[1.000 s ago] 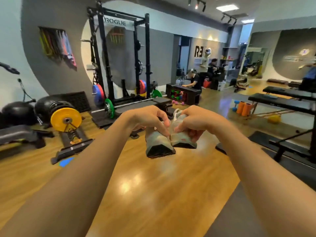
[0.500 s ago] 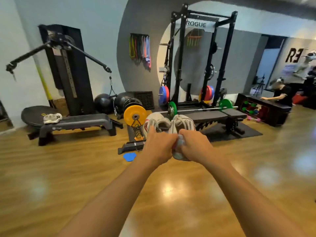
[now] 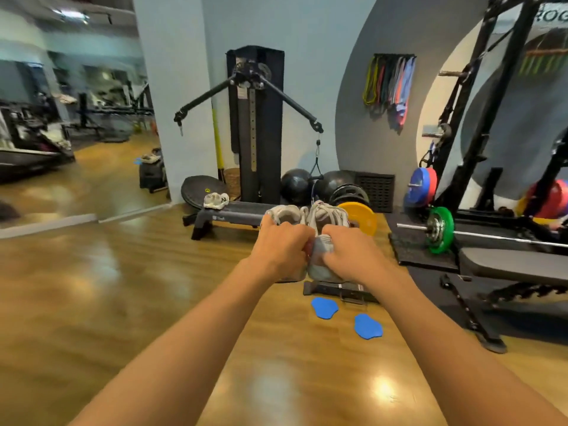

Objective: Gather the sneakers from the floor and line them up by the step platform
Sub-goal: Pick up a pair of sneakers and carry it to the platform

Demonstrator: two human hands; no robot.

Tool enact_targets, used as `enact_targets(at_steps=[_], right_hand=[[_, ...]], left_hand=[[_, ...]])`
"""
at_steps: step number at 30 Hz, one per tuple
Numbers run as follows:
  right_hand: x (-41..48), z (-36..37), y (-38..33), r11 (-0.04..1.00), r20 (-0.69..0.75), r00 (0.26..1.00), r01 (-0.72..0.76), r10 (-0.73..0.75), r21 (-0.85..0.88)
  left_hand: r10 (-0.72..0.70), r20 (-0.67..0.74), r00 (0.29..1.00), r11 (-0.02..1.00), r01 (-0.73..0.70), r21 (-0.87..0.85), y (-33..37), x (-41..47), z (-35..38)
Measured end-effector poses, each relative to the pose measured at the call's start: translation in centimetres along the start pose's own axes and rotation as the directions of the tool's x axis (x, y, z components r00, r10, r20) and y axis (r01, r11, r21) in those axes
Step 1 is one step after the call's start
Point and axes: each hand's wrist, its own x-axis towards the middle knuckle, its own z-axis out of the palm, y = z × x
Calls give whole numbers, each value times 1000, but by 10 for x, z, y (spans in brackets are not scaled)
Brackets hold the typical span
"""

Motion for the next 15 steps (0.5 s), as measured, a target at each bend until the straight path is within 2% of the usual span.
enact_targets(at_steps=[4,15], right_hand=[[101,20,-14,993,83,997,0,-10,114],[368,91,-14,985,142,989,10,-36,175]], left_hand=[[-77,27,997,995,79,-61,-90,58,24],[-99,75,992,992,104,-64,-281,238,99]])
